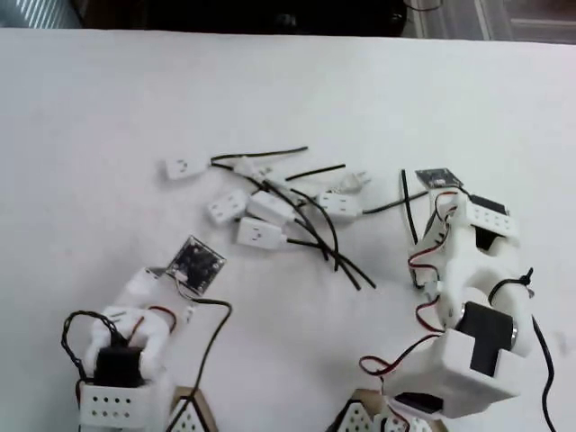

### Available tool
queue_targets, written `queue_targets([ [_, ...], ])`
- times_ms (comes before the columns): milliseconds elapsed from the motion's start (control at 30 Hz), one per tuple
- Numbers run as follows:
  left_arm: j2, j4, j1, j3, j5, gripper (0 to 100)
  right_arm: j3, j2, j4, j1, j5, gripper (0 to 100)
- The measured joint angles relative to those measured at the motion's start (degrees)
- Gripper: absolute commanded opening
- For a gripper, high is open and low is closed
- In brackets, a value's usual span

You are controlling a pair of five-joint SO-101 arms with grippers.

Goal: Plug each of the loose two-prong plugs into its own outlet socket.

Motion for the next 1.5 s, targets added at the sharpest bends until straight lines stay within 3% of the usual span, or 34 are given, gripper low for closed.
queue_targets([
  [467, 0.0, 0.0, 0.0, 0.0, 0.0, 2, 2.9, -12.0, 8.3, -3.6, -0.1, 15.6],
  [867, 0.0, 0.0, 0.0, 0.0, 0.0, 2, 7.3, -5.5, -3.0, -3.8, 0.3, 15.0],
  [1300, 0.0, 0.0, 0.0, 0.0, 0.0, 2, 4.5, -0.7, -4.1, -1.9, 0.4, 1.4],
  [1500, 0.0, 0.0, 0.0, 0.0, 0.0, 2, 4.1, -1.1, -4.1, -1.8, 0.4, 1.8],
])
